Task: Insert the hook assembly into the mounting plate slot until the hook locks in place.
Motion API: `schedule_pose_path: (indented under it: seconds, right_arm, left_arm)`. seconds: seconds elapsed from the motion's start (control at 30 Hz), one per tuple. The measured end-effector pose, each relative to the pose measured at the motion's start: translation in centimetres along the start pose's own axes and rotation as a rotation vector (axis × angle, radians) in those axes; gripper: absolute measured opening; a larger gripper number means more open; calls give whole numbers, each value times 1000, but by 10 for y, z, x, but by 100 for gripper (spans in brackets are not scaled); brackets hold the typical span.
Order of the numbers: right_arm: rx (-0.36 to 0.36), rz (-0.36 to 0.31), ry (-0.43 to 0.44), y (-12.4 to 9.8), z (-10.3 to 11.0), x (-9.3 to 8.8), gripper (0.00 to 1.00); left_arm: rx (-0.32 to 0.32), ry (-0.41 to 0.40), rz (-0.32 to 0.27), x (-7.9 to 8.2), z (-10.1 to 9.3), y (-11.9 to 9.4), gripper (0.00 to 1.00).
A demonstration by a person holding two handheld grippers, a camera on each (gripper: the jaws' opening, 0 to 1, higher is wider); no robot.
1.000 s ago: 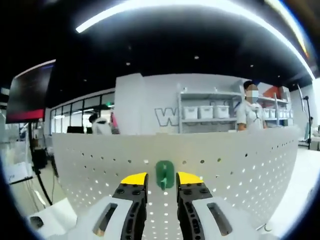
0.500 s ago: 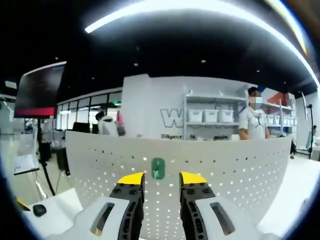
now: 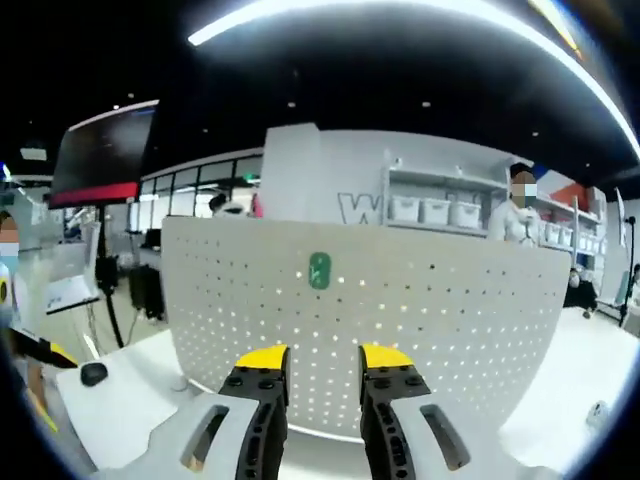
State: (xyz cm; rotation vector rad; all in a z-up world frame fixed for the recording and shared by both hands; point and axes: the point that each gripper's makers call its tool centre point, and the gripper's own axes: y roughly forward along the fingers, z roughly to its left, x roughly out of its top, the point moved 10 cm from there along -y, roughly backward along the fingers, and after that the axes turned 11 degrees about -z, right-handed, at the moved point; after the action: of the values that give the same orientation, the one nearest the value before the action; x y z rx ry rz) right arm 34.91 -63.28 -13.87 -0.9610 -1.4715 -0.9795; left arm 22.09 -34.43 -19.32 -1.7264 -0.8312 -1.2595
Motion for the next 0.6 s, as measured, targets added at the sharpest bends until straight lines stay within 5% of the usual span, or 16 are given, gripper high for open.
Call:
schedule_pose_path:
  seconds: [0.6]
  right_arm:
    - [140,219,3,-76,21,-63,26]
  left_arm:
    - [-6,-6,61,-11,-7,-4,91]
